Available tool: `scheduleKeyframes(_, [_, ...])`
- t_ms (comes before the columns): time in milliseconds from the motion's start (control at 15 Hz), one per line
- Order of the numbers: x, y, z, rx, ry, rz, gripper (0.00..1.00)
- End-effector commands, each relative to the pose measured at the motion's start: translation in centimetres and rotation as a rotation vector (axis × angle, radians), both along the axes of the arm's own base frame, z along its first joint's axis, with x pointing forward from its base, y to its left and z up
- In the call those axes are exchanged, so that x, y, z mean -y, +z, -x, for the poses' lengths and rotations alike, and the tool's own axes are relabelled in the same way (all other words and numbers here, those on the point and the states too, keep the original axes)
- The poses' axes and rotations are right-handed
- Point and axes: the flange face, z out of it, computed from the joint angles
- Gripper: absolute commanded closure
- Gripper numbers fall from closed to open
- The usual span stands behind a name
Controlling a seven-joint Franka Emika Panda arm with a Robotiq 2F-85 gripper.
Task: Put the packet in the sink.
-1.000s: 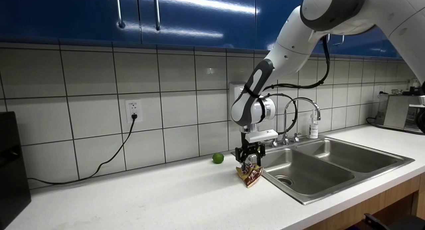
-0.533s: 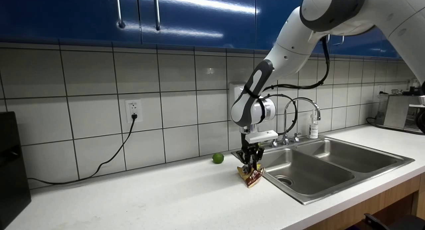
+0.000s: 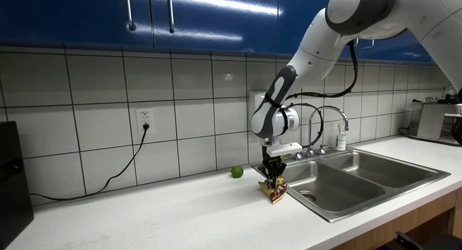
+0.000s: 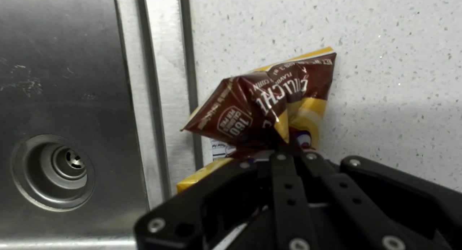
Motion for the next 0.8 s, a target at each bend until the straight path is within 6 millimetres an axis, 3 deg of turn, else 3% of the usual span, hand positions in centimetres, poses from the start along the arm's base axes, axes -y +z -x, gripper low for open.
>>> scheduleKeyframes(0, [0.0, -0.6, 0.0, -0.030, -0.018, -0.011, 1.00])
scheduleKeyframes(733, [-1.5, 2.4, -0.9, 0.007, 0.004, -0.027, 1.00])
